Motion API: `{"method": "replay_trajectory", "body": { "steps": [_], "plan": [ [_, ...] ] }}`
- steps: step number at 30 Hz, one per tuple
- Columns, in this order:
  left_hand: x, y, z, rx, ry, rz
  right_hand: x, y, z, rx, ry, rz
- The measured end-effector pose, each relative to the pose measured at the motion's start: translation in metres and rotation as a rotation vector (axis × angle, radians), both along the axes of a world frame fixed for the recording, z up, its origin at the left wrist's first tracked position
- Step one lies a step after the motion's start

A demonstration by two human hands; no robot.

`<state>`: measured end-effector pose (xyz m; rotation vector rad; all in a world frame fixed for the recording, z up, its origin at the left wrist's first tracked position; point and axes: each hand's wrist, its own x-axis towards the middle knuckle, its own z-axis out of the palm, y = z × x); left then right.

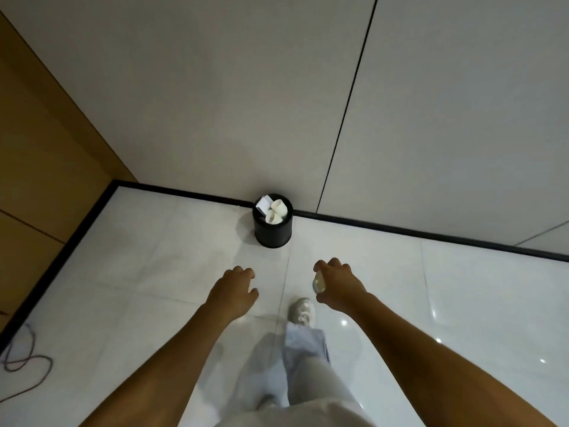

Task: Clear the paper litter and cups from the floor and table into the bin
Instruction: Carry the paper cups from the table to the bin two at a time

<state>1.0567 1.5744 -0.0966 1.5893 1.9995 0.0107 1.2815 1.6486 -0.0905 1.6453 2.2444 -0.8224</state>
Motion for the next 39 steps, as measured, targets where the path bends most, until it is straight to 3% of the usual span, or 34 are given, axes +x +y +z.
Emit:
{"method": "replay_trajectory", "body": {
  "steps": [11,25,33,39],
  "plan": [
    [-0.038,0.18,-0.016,-0.048,-0.039,0.201,-0.08,0.238,-0.008,-0.029,-0.04,0.224],
    [-0.125,0.3,-0.082,-0.183,-0.118,0.421,-0.209,0.404,-0.075,-0.138,-0.105,0.498],
    [-0.159,0.325,-0.144,-0.193,-0.182,0.66,-0.271,0.444,-0.163,-0.257,-0.154,0.674],
    [-0.163,0.338,-0.256,-0.21,-0.209,0.801,-0.3,0.464,-0.291,-0.256,-0.247,0.803]
  ]
}}
